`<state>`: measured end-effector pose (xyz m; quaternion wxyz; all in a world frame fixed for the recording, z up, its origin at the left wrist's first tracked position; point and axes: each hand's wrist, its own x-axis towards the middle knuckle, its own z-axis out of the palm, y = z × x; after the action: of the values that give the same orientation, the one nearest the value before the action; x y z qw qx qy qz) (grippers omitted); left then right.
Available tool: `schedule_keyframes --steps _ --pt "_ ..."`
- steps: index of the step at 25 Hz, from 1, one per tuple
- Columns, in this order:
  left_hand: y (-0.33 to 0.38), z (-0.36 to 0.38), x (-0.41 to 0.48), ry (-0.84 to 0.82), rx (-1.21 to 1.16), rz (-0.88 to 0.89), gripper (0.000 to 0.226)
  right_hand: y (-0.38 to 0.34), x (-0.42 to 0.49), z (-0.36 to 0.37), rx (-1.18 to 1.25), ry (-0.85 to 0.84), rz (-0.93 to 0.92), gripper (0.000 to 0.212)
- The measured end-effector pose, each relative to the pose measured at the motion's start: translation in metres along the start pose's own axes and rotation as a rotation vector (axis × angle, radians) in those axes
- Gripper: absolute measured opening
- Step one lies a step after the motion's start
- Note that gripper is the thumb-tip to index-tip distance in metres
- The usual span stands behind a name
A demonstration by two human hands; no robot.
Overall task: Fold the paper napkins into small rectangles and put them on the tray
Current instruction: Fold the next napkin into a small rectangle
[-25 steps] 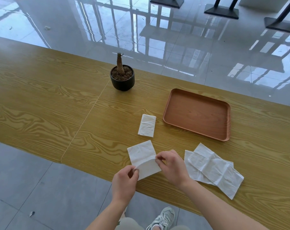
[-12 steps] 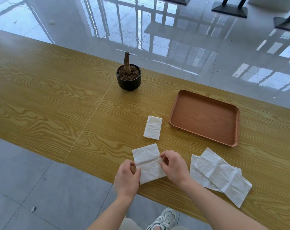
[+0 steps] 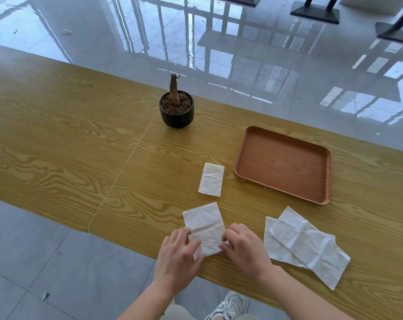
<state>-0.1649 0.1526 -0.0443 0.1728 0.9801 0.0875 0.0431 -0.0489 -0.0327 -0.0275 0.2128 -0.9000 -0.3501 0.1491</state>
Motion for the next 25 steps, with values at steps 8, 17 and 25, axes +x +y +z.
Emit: schedule_keyframes --steps 8,17,25 --pt "-0.014 -0.018 0.062 -0.154 0.03 -0.324 0.059 0.001 0.062 -0.014 0.091 0.089 0.152 0.022" --pt "-0.02 -0.021 0.071 -0.198 -0.214 -0.472 0.04 0.003 0.086 -0.01 -0.076 -0.075 0.109 0.021" --pt "-0.015 -0.026 0.08 -0.142 -0.449 -0.624 0.017 0.004 0.096 -0.015 0.012 -0.171 0.156 0.016"
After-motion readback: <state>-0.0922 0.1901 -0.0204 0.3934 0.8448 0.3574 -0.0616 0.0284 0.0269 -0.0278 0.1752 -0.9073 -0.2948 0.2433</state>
